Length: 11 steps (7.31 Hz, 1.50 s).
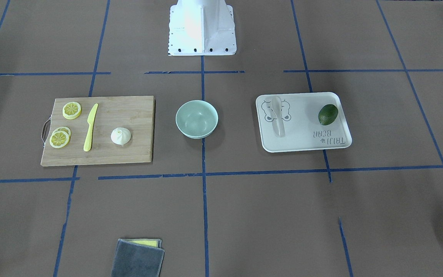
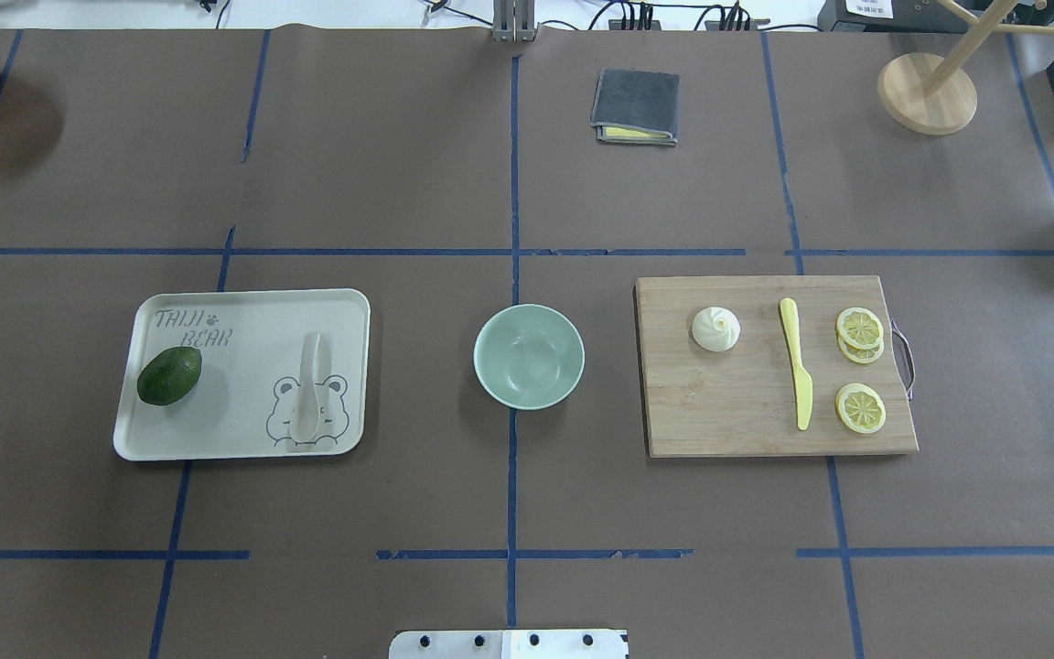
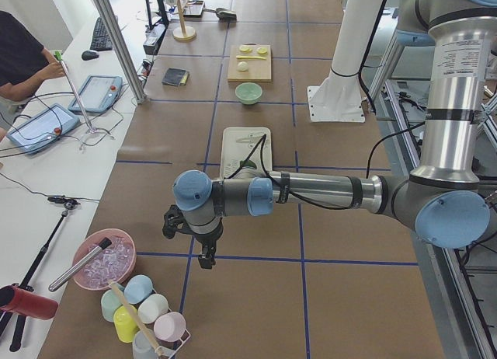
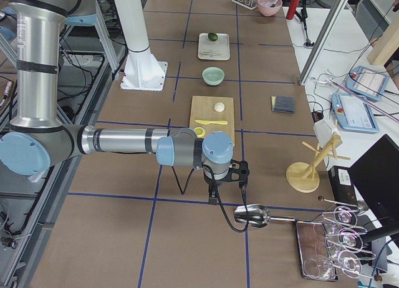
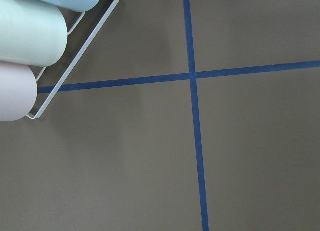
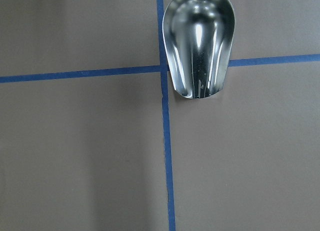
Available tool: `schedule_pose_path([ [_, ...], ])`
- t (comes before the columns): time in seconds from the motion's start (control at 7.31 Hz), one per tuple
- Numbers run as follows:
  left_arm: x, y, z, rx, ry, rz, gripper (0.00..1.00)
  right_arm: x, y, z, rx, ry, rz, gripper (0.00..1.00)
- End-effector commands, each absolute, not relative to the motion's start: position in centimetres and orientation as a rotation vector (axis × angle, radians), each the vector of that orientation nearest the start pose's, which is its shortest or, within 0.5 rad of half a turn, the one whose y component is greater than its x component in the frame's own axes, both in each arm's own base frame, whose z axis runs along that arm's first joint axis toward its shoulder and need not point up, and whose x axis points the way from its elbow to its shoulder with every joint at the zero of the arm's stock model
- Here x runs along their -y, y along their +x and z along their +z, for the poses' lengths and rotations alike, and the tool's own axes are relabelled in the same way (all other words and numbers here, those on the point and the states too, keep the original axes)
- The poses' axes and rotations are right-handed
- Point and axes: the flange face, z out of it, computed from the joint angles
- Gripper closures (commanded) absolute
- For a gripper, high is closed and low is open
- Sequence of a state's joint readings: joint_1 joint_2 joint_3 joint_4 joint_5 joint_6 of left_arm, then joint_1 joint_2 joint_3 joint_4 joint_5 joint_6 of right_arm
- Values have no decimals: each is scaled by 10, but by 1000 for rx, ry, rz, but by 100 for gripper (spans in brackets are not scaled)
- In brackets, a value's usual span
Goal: Put spoon and bun in bowl
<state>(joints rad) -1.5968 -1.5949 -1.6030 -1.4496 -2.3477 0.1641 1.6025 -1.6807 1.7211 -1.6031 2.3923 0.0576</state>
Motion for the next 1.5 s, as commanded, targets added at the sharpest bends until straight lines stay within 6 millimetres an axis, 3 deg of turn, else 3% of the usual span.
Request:
schedule_pose_path([
  [0.0, 494, -76, 643, -779, 13, 107, 0, 443, 75, 636, 819, -2, 85, 0],
  [0.27, 507, -76, 623, -773, 78, 129, 0, 446, 75, 630, 818, 3, 93, 0],
  [0.41, 515, -72, 590, -763, 177, 172, 0, 453, 75, 620, 819, 23, 85, 0],
  [0.55, 529, -54, 559, -753, 278, 218, 0, 461, 74, 606, 825, 48, 75, 0],
  [0.82, 547, 7, 475, -773, 360, 202, 0, 471, 68, 577, 835, 98, 39, 0],
  [0.96, 541, 50, 442, -817, 343, 178, 0, 478, 66, 566, 857, 113, 27, 0],
  [1.09, 540, 83, 410, -856, 327, 145, 0, 491, 65, 550, 864, 141, 16, 0],
  [1.37, 528, 158, 362, -863, 303, 75, 0, 495, 51, 544, 876, 122, 22, 0],
])
